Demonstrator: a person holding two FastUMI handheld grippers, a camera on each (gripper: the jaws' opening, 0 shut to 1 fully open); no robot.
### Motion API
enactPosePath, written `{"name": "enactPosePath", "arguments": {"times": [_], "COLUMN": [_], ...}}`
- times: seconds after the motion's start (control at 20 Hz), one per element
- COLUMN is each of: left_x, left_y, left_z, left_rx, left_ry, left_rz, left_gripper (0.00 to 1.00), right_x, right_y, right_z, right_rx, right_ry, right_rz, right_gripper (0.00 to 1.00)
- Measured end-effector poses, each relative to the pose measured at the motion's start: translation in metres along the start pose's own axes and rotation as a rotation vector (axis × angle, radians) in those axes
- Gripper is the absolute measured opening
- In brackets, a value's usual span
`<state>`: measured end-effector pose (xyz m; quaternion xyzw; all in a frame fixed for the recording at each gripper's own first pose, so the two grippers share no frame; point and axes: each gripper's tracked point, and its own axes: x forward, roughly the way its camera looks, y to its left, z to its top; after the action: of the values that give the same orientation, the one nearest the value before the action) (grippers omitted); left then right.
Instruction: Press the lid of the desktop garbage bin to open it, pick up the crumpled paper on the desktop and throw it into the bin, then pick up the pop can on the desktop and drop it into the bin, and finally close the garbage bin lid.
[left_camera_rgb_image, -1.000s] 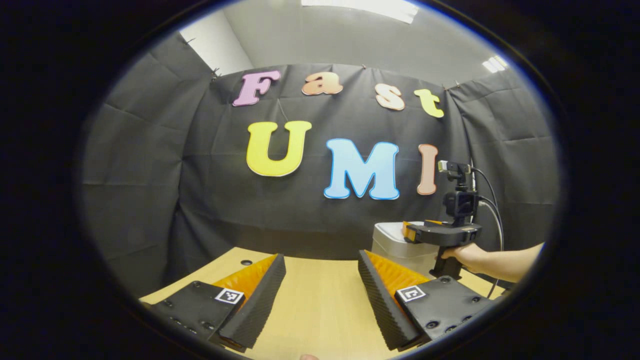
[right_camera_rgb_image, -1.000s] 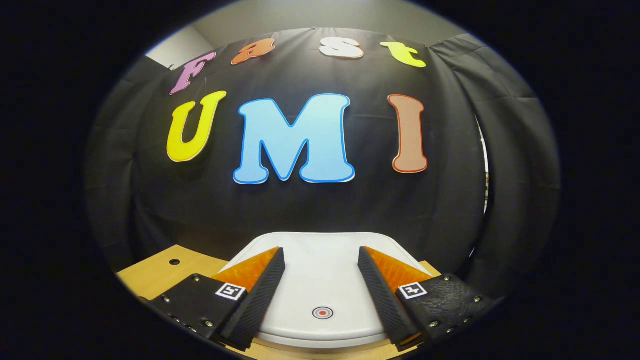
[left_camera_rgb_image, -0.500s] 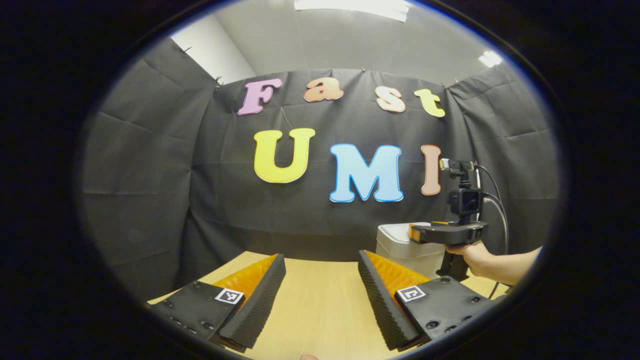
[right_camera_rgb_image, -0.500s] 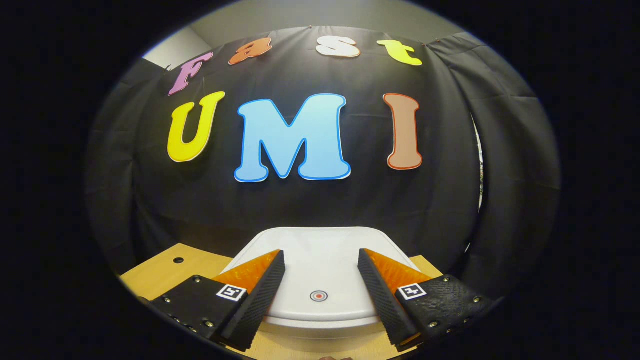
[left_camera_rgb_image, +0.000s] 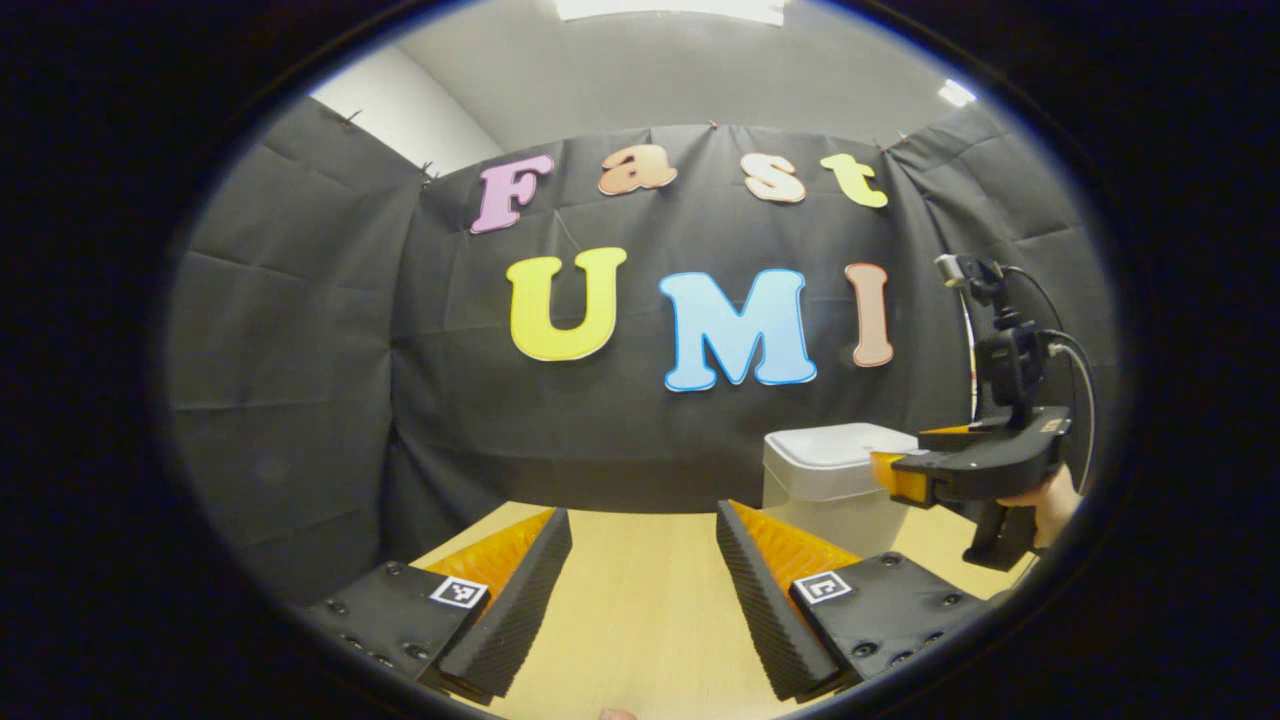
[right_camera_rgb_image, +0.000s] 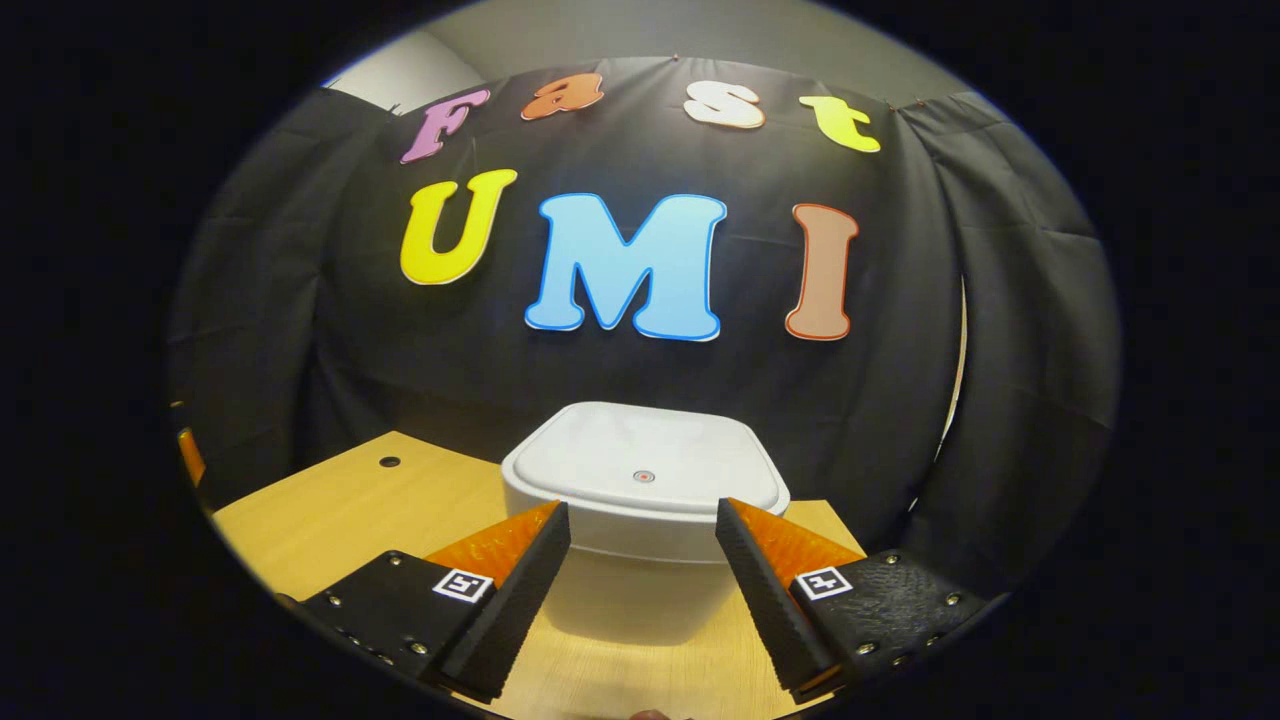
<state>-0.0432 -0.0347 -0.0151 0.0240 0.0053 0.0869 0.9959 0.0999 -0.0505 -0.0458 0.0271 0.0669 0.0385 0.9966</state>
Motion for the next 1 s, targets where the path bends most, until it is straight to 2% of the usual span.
{"name": "enactPosePath", "arguments": {"times": [0.15,0.4,0.55,1.0], "left_x": [0.006,0.017,0.021,0.036], "left_y": [-0.019,-0.030,-0.023,0.007], "left_z": [-0.005,0.002,0.001,-0.010], "left_rx": [-0.007,-0.016,-0.030,-0.008], "left_ry": [0.012,-0.004,-0.005,-0.029], "left_rz": [-0.048,-0.111,-0.125,-0.146], "left_gripper": [0.95,0.95,0.96,0.95], "right_x": [-0.032,-0.063,-0.074,-0.088], "right_y": [0.008,0.012,0.016,0.048], "right_z": [0.000,0.005,0.003,-0.005], "right_rx": [0.036,0.066,0.060,0.096], "right_ry": [-0.011,-0.053,-0.058,-0.040], "right_rz": [0.022,-0.022,-0.051,-0.041], "right_gripper": [0.94,0.94,0.94,0.94]}}
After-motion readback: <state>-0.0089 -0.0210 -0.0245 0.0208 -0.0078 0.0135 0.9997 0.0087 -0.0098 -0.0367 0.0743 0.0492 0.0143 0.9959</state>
